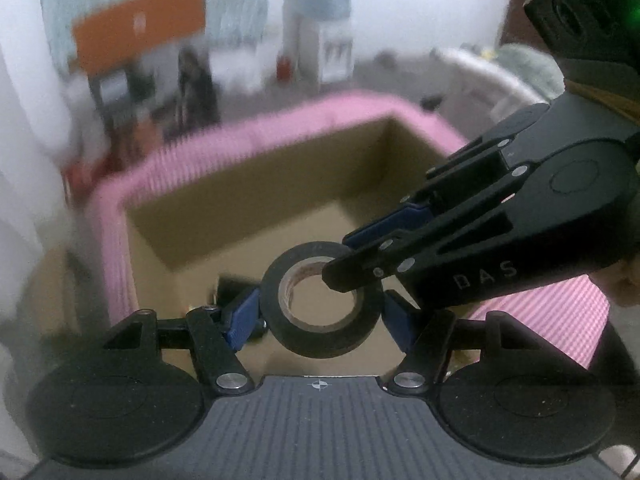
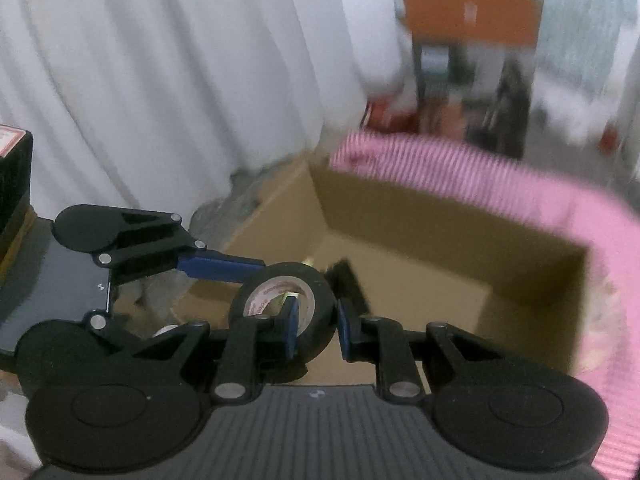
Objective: Organize rigid objects
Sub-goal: 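Carry the tape roll into the box and open the right tool, then move the right tool to the pink plastic lid and grasp its rim, then lift the pink lid into the box and open the right tool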
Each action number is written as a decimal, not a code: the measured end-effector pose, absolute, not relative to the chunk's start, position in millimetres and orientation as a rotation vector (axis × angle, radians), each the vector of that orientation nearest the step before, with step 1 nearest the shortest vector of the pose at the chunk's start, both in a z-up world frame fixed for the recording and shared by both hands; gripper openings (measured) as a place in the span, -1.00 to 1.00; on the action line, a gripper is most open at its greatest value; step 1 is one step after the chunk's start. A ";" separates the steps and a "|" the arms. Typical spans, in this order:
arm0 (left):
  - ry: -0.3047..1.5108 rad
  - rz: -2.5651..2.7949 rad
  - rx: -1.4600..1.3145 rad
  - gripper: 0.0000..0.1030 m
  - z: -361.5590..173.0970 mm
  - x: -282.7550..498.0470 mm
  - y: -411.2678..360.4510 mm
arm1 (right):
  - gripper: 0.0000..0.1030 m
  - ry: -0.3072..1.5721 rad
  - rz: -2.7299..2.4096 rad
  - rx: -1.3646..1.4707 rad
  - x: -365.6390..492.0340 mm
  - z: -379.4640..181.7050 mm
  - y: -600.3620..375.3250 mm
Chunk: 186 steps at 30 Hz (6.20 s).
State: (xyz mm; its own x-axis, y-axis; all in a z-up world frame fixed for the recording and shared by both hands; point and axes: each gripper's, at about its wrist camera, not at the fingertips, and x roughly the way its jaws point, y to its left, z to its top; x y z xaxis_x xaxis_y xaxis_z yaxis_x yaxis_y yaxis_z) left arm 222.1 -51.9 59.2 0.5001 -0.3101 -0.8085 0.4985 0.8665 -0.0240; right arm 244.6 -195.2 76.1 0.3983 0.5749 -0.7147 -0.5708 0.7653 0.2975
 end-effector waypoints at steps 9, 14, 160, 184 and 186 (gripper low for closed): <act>1.165 -0.498 0.300 0.30 15.4 258.8 -57.9 | -0.58 1.248 0.773 0.127 314.0 5.8 -176.4; 1.230 -0.499 0.301 0.30 9.2 265.8 -54.3 | -0.58 1.331 0.778 0.132 312.4 -11.1 -167.5; 0.790 -0.524 0.289 0.43 77.8 185.8 -60.3 | -0.60 0.841 0.670 0.034 191.3 95.5 -211.3; 1.195 -0.446 0.239 0.46 -19.7 345.8 -71.4 | -0.62 1.175 0.580 0.050 369.4 -19.4 -182.5; 1.193 -0.444 0.250 0.51 -22.3 345.6 -73.3 | -0.61 1.169 0.574 0.029 369.1 -22.2 -179.8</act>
